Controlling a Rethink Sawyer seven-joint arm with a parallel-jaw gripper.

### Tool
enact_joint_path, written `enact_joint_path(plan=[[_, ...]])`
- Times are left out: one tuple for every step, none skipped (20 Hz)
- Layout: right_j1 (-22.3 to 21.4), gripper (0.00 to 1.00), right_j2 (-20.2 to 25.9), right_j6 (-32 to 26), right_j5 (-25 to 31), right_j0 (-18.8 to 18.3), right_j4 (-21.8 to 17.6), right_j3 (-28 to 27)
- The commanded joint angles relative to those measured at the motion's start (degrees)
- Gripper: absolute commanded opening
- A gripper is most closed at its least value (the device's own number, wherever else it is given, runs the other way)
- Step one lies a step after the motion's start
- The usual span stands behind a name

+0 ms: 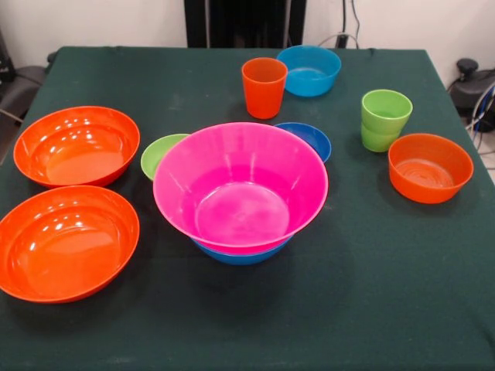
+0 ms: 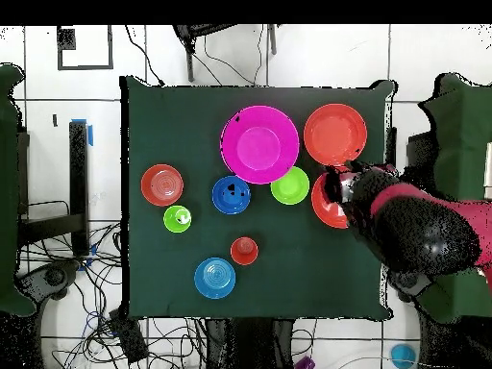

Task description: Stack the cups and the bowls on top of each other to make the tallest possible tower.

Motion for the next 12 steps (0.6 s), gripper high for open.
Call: enact_joint_path(plan=[[-4.3, 1.0, 5.8, -1.2, -8.4, -1.4, -2.0, 14.6], [-4.1, 1.0, 5.9, -1.5, -9.0, -1.7, -2.6, 15.0], [-3.8, 1.0, 5.9, -1.6, -9.4, -1.8, -2.9, 15.2], [-3.4, 1.0, 5.3, -2.1, -9.7, -1.3, -4.0, 15.2], [-3.2, 1.0, 4.8, -2.3, -10.2, -1.1, -4.6, 15.3], [-2.6, 1.0, 4.1, -2.5, -10.9, -0.7, -5.6, 15.4], [-2.1, 1.0, 3.5, -2.4, -11.5, -0.4, -6.0, 15.4], [-1.6, 1.0, 3.0, -2.4, -12.0, 0.0, -6.3, 15.4], [-1.4, 1.0, 2.7, -2.5, -12.1, 0.1, -6.6, 15.4], [-1.2, 1.0, 2.2, -2.8, -12.1, 0.4, -6.9, 15.4], [-1.0, 1.0, 1.9, -2.8, -12.4, 0.6, -7.2, 15.3], [-0.7, 1.0, 1.5, -2.5, -13.1, 0.9, -7.7, 15.4]])
